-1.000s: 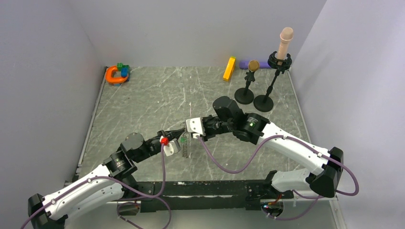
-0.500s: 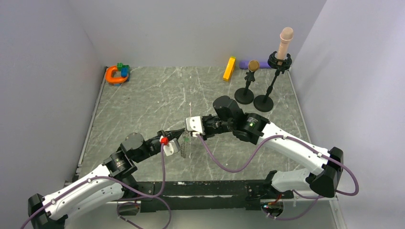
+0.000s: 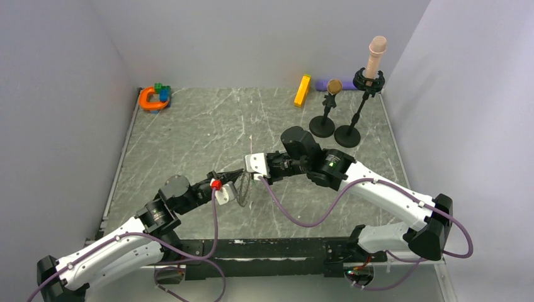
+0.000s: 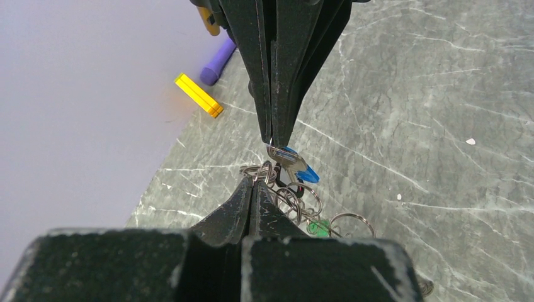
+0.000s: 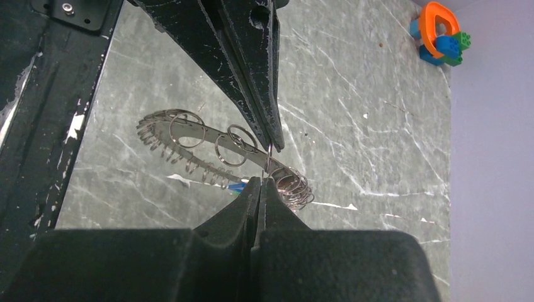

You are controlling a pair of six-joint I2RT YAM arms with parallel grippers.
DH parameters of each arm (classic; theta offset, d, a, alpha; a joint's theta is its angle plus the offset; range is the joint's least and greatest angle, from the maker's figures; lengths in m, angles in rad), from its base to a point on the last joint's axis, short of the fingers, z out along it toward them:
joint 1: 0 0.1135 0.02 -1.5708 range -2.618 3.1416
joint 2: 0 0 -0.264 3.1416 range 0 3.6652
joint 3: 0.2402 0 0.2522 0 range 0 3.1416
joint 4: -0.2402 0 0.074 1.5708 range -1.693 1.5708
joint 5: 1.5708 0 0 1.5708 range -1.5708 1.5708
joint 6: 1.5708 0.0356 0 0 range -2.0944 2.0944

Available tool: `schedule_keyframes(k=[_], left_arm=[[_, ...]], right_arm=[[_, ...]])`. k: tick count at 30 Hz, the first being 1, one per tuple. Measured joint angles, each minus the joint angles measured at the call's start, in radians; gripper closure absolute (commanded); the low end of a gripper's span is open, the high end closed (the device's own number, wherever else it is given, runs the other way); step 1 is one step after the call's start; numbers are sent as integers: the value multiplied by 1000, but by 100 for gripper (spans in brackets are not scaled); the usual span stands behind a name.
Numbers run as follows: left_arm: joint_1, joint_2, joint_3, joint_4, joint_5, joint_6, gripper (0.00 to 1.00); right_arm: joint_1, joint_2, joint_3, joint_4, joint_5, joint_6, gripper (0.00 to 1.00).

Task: Put the keys on the keyring

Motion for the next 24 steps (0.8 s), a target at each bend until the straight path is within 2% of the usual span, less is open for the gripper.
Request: schedule_keyframes(k=[24], left_arm=[[0, -7, 0, 3, 5, -6, 100]], right_arm=[[0, 15, 0, 8, -1, 18, 100]])
